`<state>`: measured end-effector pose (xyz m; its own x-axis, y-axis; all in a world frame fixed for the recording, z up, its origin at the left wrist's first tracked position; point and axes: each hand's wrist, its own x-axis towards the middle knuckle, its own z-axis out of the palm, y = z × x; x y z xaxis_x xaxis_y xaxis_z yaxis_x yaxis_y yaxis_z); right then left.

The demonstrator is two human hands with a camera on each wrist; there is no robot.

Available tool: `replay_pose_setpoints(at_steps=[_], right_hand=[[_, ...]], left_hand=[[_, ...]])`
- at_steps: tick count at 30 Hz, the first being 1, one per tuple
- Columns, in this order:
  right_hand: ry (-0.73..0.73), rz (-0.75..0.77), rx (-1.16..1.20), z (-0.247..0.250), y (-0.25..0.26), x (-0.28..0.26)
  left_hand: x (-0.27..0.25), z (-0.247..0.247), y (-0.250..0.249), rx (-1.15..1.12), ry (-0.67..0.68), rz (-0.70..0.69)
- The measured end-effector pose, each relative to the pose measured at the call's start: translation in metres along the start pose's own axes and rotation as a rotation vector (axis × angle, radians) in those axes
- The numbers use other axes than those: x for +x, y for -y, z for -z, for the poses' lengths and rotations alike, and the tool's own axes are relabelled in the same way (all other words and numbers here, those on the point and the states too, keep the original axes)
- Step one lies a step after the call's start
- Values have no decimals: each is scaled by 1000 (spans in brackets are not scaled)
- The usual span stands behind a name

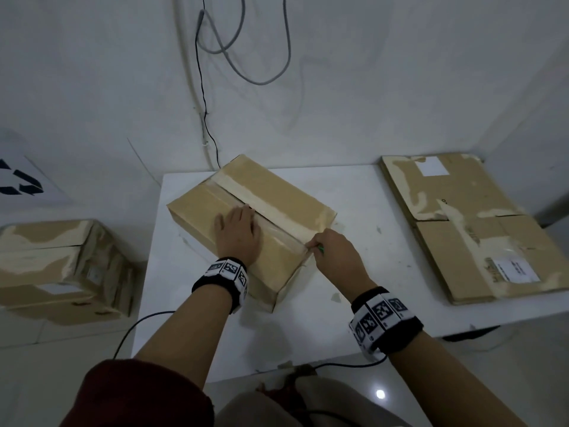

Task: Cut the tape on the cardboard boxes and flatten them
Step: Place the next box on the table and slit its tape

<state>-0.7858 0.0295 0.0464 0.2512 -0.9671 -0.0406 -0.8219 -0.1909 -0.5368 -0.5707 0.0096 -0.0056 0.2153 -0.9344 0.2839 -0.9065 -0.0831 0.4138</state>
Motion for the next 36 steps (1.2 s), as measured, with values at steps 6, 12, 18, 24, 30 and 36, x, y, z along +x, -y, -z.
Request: replay_pose_setpoints(at_steps=[6, 12, 18, 24, 30, 36], right_hand=[[-41, 4, -10, -1, -8, 4], [-62, -10, -42, 5, -9, 12], [-102, -29, 35, 3, -13, 12], [-119, 142, -10, 10, -26, 11], [-217, 65, 197, 19, -51, 4], [-162, -112, 500, -9, -40, -1]], left_hand=[[-6, 4, -16, -100, 194, -538], [-7, -3, -35, -35, 234, -570], [0, -4, -49, -32, 224, -525], [-2, -11, -43, -101, 156, -483], [0, -12, -43, -143, 161, -445], [-1, -13, -43, -113, 207, -468]])
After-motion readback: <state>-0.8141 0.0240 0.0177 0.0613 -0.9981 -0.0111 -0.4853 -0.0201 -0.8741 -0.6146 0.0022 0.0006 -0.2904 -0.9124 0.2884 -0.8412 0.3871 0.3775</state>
